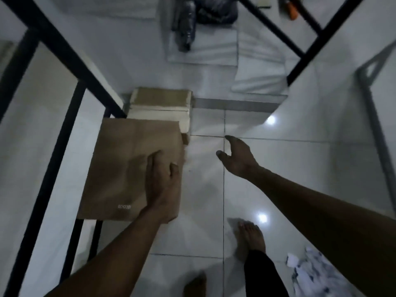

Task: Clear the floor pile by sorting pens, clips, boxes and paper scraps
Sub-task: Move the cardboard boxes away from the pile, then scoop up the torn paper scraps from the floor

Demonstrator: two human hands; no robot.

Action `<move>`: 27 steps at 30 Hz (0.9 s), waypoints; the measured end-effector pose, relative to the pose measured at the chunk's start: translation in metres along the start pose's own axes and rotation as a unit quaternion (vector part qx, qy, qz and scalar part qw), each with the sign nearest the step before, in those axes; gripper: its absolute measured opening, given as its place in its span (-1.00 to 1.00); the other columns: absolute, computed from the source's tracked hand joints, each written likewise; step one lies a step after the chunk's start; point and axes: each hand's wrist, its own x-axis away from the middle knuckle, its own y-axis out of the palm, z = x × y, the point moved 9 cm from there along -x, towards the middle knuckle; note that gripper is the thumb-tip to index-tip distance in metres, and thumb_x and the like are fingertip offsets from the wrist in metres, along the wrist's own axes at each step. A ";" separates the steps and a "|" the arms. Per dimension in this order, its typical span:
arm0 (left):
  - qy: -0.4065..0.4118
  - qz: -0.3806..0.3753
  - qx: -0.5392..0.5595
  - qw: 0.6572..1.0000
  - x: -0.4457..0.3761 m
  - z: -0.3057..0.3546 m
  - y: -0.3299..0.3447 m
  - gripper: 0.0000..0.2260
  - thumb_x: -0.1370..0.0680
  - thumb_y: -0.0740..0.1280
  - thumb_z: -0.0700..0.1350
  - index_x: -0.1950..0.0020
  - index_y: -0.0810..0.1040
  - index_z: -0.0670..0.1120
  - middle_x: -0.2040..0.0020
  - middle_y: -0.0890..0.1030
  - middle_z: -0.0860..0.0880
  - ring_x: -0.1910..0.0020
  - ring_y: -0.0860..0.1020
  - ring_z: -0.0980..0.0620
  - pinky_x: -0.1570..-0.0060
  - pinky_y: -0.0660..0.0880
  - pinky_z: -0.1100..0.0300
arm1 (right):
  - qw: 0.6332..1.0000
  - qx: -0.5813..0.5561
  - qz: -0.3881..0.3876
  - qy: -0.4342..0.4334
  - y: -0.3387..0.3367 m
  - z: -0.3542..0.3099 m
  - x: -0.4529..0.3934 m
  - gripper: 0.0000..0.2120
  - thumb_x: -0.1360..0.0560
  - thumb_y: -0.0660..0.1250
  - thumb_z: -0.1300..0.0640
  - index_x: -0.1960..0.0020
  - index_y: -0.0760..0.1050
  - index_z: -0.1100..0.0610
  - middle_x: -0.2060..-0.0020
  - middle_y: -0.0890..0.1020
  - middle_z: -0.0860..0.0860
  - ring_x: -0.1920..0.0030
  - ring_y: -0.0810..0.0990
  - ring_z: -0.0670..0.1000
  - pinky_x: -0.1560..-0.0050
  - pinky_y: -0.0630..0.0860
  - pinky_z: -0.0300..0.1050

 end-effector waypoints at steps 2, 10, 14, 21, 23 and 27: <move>0.041 -0.057 0.006 0.998 0.016 0.022 0.004 -0.65 -0.56 0.27 -0.19 -0.35 0.42 -0.19 -0.29 0.44 -0.12 -0.20 0.46 -0.09 -0.17 0.41 0.14 | 0.999 -0.036 0.025 0.024 -0.008 0.015 0.033 -0.42 -0.58 0.25 -0.02 -0.51 0.20 0.19 -0.41 0.38 0.19 -0.43 0.29 0.17 -0.36 0.26 -0.05; 0.186 -0.209 0.001 0.960 0.121 0.097 0.048 -0.80 -0.58 0.26 -0.11 -0.19 0.54 -0.07 0.01 0.61 -0.02 0.12 0.57 0.00 0.08 0.56 0.05 | 0.960 -0.176 0.136 0.169 -0.044 0.119 0.196 -0.58 -0.58 0.26 -0.02 -0.37 0.40 0.13 -0.23 0.55 0.13 -0.25 0.49 0.09 -0.11 0.37 -0.17; 0.236 -0.293 0.010 0.926 0.212 0.131 0.088 -0.81 -0.59 0.26 -0.11 -0.17 0.55 -0.09 0.06 0.62 -0.02 0.13 0.57 0.02 0.08 0.56 0.05 | 0.928 -0.216 0.199 0.231 -0.045 0.181 0.297 -0.66 -0.59 0.25 0.02 -0.31 0.46 0.12 -0.21 0.58 0.06 -0.19 0.52 0.03 -0.03 0.28 -0.26; 0.296 -0.417 -0.015 0.859 0.384 0.152 0.152 -0.84 -0.59 0.26 -0.11 -0.14 0.55 -0.09 0.11 0.59 0.00 0.12 0.60 -0.05 0.06 0.55 -0.01 | 0.844 -0.301 0.288 0.338 -0.003 0.295 0.476 -0.70 -0.57 0.28 0.03 -0.24 0.50 0.12 -0.01 0.62 0.02 0.00 0.56 -0.02 0.05 0.33 -0.24; 0.309 -0.451 -0.032 0.837 0.438 0.145 0.163 -0.84 -0.59 0.27 -0.10 -0.13 0.55 -0.08 0.10 0.59 -0.01 0.12 0.60 -0.07 0.07 0.54 0.03 | 0.824 -0.308 0.301 0.368 0.017 0.317 0.531 -0.72 -0.57 0.28 0.03 -0.24 0.50 0.11 0.02 0.57 -0.03 0.03 0.52 -0.05 0.06 0.33 -0.25; 0.332 -0.501 -0.043 0.798 0.548 0.131 0.176 -0.88 -0.58 0.29 -0.14 -0.07 0.57 -0.10 0.15 0.60 -0.01 0.20 0.60 -0.09 0.12 0.51 0.09 | 0.779 -0.344 0.320 0.415 0.059 0.360 0.637 -0.71 -0.56 0.30 0.01 -0.22 0.51 0.12 0.00 0.64 0.04 0.05 0.60 -0.01 0.07 0.48 -0.16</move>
